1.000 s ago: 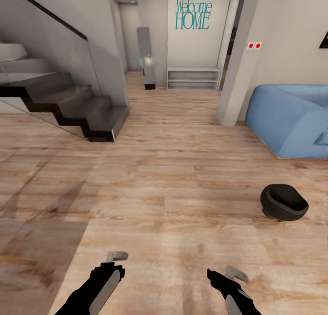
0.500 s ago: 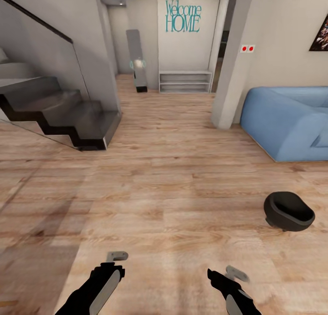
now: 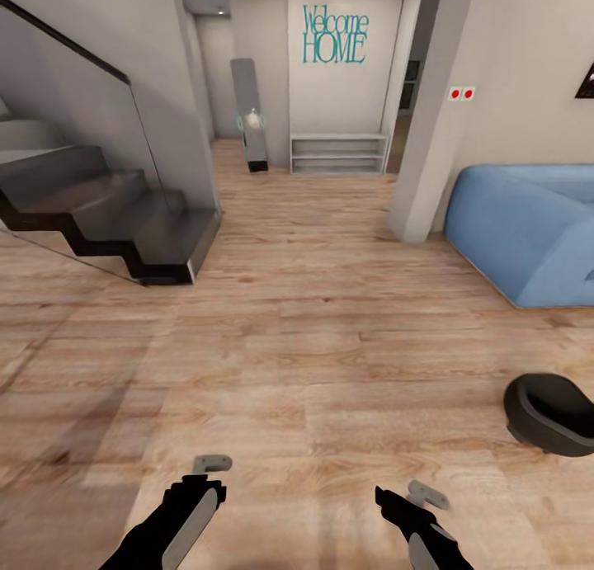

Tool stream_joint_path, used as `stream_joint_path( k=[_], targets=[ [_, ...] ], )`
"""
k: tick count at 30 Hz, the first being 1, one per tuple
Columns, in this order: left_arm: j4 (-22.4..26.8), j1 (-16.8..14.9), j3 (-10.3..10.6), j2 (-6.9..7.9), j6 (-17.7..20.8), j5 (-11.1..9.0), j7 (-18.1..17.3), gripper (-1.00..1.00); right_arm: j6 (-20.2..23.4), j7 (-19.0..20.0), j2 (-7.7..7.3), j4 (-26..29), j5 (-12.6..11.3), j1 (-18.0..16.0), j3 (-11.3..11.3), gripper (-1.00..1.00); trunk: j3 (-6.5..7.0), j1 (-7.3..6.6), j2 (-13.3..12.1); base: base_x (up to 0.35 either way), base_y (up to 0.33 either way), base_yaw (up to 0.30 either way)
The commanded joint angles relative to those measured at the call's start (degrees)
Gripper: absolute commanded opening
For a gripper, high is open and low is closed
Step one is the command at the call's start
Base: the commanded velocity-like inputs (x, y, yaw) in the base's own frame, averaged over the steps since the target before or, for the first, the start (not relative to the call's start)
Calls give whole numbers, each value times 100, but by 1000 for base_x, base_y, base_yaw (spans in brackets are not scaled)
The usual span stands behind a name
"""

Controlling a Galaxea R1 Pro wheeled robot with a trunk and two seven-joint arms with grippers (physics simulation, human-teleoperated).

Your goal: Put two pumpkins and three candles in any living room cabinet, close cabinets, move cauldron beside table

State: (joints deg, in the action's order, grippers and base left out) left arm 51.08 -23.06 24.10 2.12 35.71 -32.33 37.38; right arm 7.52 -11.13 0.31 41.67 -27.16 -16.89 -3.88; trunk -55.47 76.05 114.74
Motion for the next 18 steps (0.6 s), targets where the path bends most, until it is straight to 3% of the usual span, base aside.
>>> stream_joint_path(
  k=[1,18],
  targets=[
    [8,-5,30,8,6,-61,58,100,21,-47,-4,15,-42,0,-24,100,3,3,2,332,109,0],
    [-40,-5,32,8,6,-43,58,100,21,-47,-3,17,-44,0,0,100,23,3,2,332,48,-3]
  ],
)
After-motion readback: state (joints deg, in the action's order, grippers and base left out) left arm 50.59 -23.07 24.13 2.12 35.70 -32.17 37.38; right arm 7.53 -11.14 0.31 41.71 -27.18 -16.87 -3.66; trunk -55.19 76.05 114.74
